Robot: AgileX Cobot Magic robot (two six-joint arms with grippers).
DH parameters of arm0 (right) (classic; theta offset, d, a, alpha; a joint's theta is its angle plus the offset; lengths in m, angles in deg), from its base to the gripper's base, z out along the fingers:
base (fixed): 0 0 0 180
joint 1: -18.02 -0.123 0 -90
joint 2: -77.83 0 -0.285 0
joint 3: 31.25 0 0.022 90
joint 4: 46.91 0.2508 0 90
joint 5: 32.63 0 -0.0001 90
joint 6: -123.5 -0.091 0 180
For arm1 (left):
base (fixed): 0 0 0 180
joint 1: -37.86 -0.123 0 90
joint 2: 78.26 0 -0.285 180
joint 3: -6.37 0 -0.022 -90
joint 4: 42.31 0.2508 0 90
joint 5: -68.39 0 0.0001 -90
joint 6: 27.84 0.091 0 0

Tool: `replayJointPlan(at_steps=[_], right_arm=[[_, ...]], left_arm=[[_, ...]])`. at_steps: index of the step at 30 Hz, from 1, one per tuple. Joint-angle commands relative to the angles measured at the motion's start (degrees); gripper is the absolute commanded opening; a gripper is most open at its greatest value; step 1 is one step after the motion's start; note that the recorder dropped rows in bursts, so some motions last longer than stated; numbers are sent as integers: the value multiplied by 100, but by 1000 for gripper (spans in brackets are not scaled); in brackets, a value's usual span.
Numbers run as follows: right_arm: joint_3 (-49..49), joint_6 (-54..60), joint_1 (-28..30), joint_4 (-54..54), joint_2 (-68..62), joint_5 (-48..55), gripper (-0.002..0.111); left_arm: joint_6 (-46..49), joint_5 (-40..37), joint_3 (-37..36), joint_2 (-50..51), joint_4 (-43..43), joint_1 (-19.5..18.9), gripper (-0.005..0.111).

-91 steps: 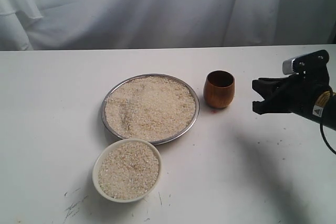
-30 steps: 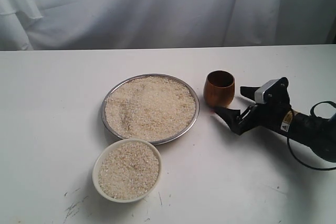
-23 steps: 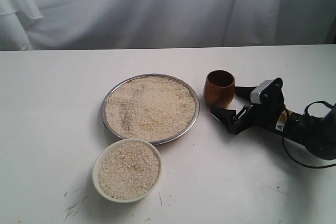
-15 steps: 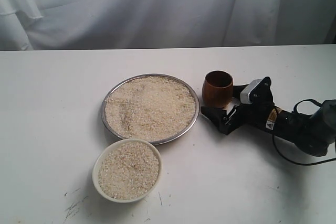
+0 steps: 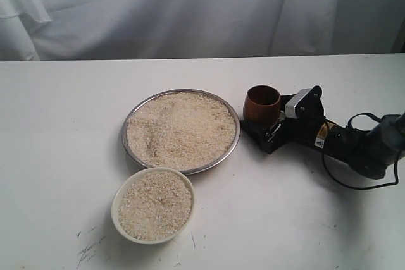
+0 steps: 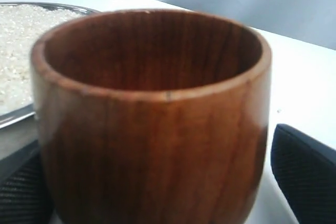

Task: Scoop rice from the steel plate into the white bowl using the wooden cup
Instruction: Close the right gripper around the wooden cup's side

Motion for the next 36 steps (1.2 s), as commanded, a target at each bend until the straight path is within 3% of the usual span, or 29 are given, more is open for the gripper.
replayJointPlan(at_steps=[1, 12, 27, 36], right_arm=[[46, -258, -33, 26, -5, -19, 92], [46, -927, -33, -47, -5, 8, 92], [74, -638, -42, 349, -5, 46, 92], [409, -650, -220, 349, -5, 601, 92]], left_arm=[[-18, 36, -26, -29, -4, 9, 0], [-18, 36, -26, -29, -4, 9, 0], [-18, 36, -26, -29, -4, 9, 0], [-18, 36, -26, -29, -4, 9, 0]])
